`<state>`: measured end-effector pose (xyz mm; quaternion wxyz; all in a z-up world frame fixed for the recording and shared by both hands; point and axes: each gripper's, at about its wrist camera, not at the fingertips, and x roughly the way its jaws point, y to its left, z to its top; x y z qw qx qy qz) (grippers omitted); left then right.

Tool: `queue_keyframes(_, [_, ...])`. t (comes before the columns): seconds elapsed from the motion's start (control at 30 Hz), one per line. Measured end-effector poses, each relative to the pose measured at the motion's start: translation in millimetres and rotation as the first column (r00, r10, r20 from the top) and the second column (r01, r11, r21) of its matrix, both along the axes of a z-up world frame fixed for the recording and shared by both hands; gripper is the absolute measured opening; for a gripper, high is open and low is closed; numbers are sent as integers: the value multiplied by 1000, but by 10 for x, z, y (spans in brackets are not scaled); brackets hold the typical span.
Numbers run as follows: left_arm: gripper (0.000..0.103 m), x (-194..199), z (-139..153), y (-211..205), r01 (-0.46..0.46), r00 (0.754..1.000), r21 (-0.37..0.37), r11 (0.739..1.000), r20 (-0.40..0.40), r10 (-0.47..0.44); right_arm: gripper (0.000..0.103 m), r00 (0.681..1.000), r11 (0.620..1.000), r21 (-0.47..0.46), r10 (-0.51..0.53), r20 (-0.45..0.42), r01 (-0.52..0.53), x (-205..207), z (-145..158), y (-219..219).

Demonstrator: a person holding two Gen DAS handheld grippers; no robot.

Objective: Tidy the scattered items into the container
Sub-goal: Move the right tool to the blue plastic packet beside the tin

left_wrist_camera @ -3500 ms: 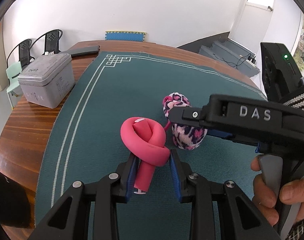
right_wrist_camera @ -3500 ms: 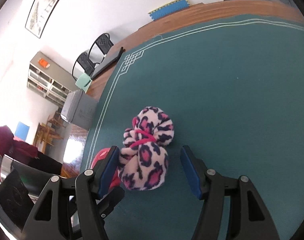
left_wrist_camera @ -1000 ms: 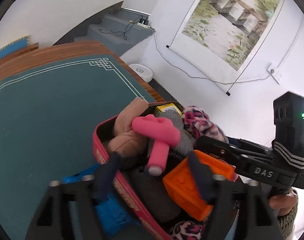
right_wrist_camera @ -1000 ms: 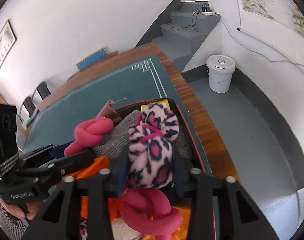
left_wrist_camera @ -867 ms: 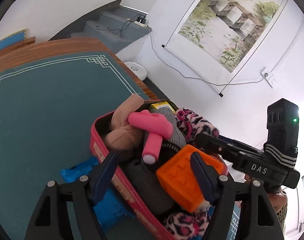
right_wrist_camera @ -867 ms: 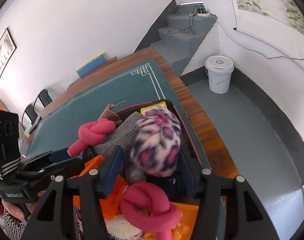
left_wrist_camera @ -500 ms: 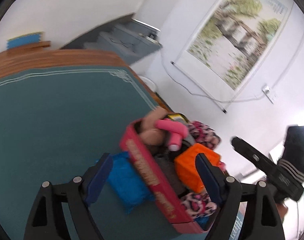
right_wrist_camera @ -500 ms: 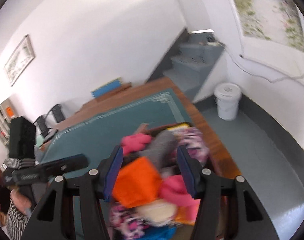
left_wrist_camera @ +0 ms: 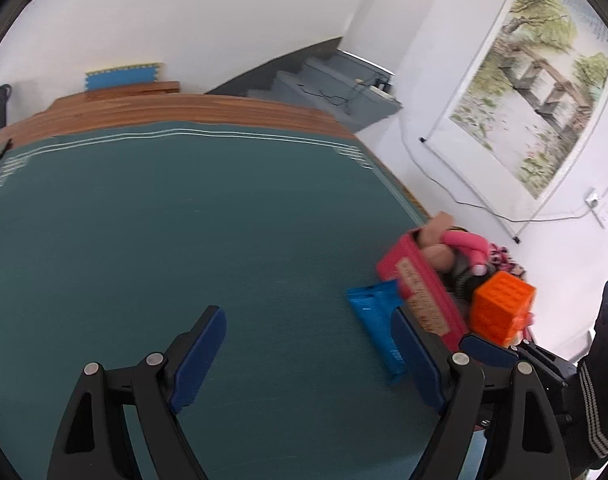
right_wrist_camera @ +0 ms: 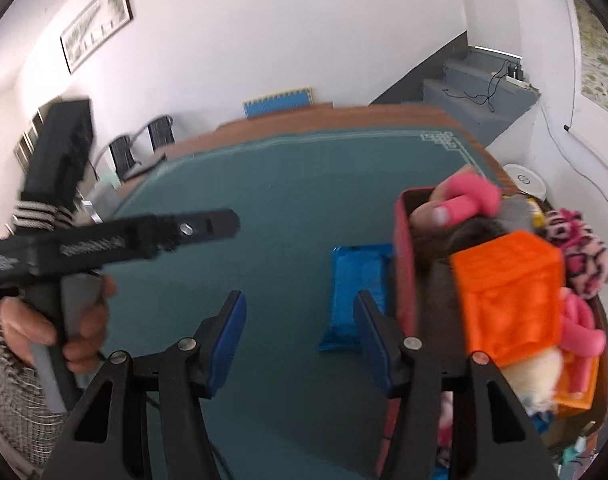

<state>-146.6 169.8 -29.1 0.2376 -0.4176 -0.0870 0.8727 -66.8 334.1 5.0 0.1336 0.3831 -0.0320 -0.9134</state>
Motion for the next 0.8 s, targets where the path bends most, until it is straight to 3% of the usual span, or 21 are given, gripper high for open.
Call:
queue_keyframes(0.3, [86, -36, -205, -199, -12, 998, 3, 1000, 55, 11, 60, 991, 974, 196, -125, 40, 115, -370, -404, -222])
queue_keyframes(0.63, [86, -36, -196, -148, -2, 998, 4, 1000, 60, 2, 62, 990, 967, 219, -137, 16, 130, -354, -348, -115])
queue_keyframes(0.8, [86, -27, -205, -124, 2, 998, 1, 1000, 64, -2, 67, 992, 932, 347, -124, 38, 103, -381, -417, -247])
